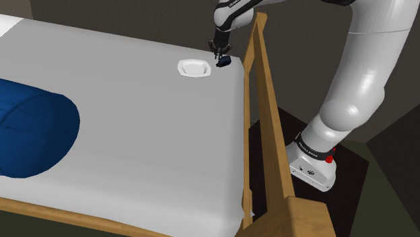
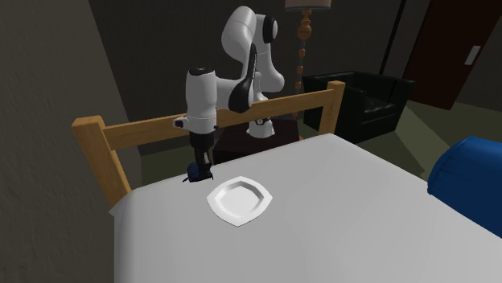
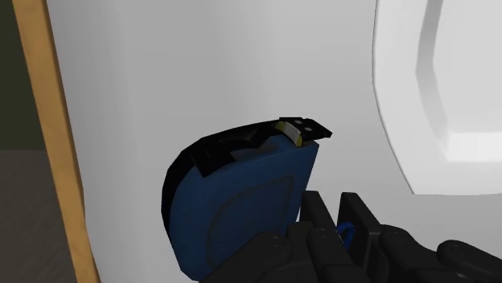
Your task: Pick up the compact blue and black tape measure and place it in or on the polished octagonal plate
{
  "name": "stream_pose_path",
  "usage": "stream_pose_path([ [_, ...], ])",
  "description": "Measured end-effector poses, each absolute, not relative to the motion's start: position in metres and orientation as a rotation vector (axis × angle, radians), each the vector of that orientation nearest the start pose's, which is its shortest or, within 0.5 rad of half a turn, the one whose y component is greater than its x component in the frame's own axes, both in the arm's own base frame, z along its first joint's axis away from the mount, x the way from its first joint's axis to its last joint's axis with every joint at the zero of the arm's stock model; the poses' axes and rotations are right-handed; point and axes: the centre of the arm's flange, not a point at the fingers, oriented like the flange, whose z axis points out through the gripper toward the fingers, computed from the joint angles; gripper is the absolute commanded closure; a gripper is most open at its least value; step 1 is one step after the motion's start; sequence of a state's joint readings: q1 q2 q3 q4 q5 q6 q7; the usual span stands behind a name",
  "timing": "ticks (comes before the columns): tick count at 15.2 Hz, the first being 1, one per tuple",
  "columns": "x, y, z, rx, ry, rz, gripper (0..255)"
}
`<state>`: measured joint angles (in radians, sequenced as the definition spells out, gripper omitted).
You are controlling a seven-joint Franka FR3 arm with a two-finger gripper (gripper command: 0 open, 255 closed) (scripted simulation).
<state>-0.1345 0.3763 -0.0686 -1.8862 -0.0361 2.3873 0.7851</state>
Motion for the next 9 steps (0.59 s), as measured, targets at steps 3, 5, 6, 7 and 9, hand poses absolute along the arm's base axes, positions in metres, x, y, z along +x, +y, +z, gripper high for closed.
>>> stream_pose_path([
  [3, 0.630, -0.128, 0.338, -2.794, 1.449, -0.213, 255],
  [5, 0.630, -0.130, 0.348, -2.794, 1.449, -0.213, 255],
  [6, 0.629, -0.129, 0.353, -2.794, 1.449, -0.212, 255],
  [7, 0.629, -0.128, 0.359, -2.794, 1.449, -0.212, 255],
  [9, 0.630, -0.128, 0.369, -2.794, 1.449, -0.213, 255],
])
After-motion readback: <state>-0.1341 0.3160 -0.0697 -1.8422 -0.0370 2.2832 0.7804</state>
